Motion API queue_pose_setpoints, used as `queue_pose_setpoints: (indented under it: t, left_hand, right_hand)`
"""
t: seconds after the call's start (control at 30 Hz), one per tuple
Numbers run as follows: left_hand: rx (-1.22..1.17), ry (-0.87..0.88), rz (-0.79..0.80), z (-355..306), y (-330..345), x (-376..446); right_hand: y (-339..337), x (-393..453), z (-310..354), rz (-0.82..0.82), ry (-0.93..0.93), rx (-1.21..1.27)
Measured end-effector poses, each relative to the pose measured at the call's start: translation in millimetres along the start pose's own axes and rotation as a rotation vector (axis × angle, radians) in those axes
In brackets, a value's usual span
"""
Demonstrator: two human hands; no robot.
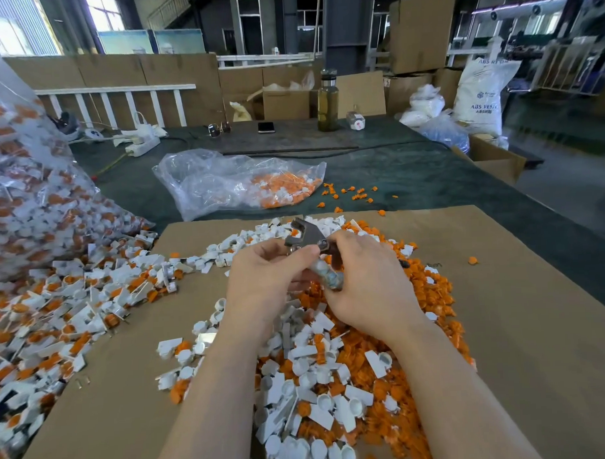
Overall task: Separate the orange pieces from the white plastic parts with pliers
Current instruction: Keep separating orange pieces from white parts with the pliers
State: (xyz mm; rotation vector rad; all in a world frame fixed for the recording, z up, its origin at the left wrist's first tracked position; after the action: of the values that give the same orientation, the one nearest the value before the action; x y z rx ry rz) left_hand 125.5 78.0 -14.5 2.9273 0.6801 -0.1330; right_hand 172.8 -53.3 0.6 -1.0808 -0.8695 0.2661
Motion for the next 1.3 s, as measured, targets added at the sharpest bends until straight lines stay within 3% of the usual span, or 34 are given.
queue_pose_setpoints:
  t: [0.13, 0.23, 0.37, 0.5, 0.67, 1.1, 1.3]
  left_hand:
    - [-0.121, -0.006, -0.153, 2.4, -19.2, 3.9]
    - [-0.101, 0.025, -0.120, -0.7, -19.5, 3.9]
    - [0.311, 0.139, -0.086, -5.9, -15.4, 5.9]
    - [0.834, 0.125, -0.126, 5.0, -10.4, 11.7]
    - [1.180, 0.126, -0.104, 12.2, -1.2, 11.2]
    - [1.122, 0.091, -0.022, 17.0, 4.7, 14.3]
    - [0.568, 0.048, -0.066, 10.0, -7.4, 12.2]
  right_hand:
    - [9.7, -6.1, -7.3, 0.127, 0.047, -0.059]
    - [9.8, -6.9, -7.3, 0.095, 0.068, -0.053]
    - [1.3, -7.2, -15.1, -0.020, 0.143, 0.032]
    - [2.0, -8.5, -23.2, -0.068, 0.197, 0.021]
    - [10.1, -6.3, -27.9, -0.067, 0.260, 0.144]
    - [18.9, -7.3, -29.1, -0.004, 0.344, 0.333]
    - [16.3, -9.0, -23.8, -0.051, 0.378, 0.615]
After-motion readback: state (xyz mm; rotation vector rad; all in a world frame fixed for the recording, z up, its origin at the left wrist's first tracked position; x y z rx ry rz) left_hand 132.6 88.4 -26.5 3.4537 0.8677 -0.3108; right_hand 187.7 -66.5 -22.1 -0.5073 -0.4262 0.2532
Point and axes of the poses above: each hand's wrist, its own x-axis towards the middle knuckle, its own y-axis out of the palm, z = x × y, the point moved 7 cm from there along x, towards the middle knuckle, and after that the axes turned 8 degrees about -y, right-handed, at the moved point
